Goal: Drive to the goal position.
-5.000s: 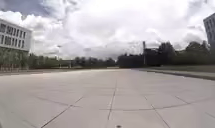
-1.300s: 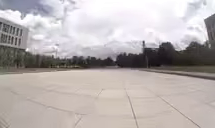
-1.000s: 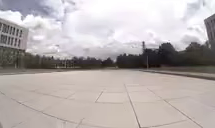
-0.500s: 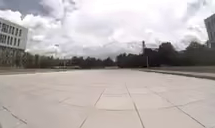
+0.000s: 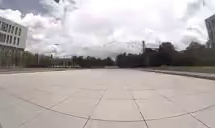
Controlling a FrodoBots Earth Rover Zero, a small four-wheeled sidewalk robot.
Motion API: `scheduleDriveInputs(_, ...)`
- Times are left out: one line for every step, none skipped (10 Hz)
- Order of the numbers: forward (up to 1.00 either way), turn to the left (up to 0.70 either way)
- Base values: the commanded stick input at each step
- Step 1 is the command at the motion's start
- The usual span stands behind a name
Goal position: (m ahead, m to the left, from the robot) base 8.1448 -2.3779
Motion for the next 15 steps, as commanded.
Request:
scheduleDriveInputs(0.7, 0.0)
scheduleDriveInputs(0.7, 0.0)
scheduleDriveInputs(0.7, 0.0)
scheduleDriveInputs(0.7, 0.0)
scheduleDriveInputs(0.7, 0.0)
scheduleDriveInputs(0.7, 0.0)
scheduleDriveInputs(0.7, 0.0)
scheduleDriveInputs(0.7, 0.0)
scheduleDriveInputs(0.7, 0.0)
scheduleDriveInputs(0.7, 0.0)
scheduleDriveInputs(0.7, 0.0)
scheduleDriveInputs(0.7, 0.0)
scheduleDriveInputs(0.7, 0.0)
scheduleDriveInputs(0.7, 0.0)
scheduleDriveInputs(0.7, 0.0)
